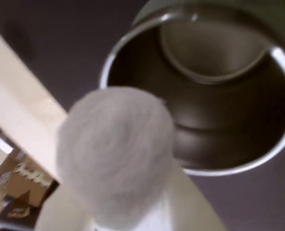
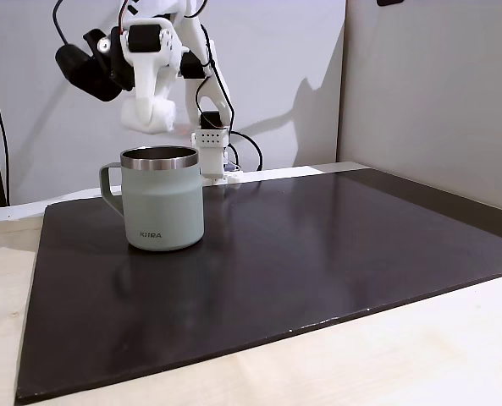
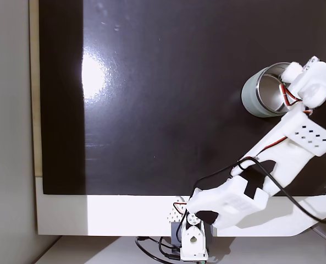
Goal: Grasp a gauze and put it in the cup.
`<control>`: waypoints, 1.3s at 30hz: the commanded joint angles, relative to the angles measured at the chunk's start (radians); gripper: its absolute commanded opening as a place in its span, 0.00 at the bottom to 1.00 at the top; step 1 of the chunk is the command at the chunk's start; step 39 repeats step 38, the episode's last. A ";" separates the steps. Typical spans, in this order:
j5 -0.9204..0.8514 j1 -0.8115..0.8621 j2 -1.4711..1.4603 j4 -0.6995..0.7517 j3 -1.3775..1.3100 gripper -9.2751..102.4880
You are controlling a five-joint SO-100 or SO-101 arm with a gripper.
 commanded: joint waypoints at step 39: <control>-0.006 -0.018 0.123 0.008 0.247 0.43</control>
